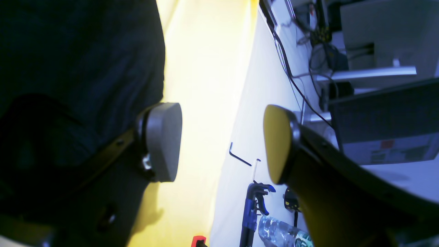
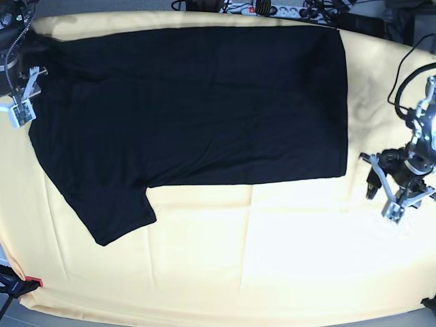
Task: Fold the T-shirt properly
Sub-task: 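Release the shirt and move both grippers to the hem corners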
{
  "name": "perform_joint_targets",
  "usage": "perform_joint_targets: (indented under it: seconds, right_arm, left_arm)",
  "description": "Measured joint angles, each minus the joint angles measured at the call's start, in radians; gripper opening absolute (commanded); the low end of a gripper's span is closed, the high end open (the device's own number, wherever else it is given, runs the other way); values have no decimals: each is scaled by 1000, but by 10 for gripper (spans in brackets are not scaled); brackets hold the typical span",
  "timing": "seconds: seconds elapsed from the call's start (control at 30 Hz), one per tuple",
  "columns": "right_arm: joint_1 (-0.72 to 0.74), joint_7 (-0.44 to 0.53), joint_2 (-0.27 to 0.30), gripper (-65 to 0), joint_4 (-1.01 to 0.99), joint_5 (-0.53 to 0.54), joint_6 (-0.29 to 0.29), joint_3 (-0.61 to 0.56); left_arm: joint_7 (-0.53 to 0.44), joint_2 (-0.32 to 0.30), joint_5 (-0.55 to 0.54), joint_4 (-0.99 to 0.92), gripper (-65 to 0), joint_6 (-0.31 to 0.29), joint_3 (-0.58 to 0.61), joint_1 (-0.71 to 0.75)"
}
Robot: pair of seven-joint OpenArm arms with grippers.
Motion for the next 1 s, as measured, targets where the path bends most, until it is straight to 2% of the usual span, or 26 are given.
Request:
perform_joint_targets:
  seconds: [0.07,0.1,0.17,0.33,0.43,0.57,0.9,0.93,1.0]
  right_arm:
    - [0,-3,0,-260,0,3,-1,0]
    - [1,-3,0,-260,0,3,-3,0]
    - [1,-3,-2,-260,0,3,-3,0]
    - [1,0,-3,-260,0,3,-2,0]
    - [0,1,-3,-260,0,3,-6,0]
    - [0,1,-3,-260,0,3,-15,0]
    - [0,1,-3,-260,0,3,-15,0]
    - [0,1,-3,-260,0,3,-14,0]
    - [0,1,-3,-260,0,3,-18,0]
  left_arm:
    - [21,92,-182,-100,-321,-95,-163,-4]
    - [39,131,-259,-156,-321,-163,-231,-8]
    - [97,176,-397,-271,-321,-245,-315,-5]
    - [151,245,-548,-568,-321,-372,-333,4]
    - [153,287,-634,-664,-321,-451,-333,-1]
    - [163,316,-669,-694,-321,-459,-332,-7]
    - [145,358,-682,-687,-327,-478,-129,-60]
    - [150,360,-682,-689,-352,-477,-124,-69]
    - [172,362,-658,-691,-468,-472,-122,-92]
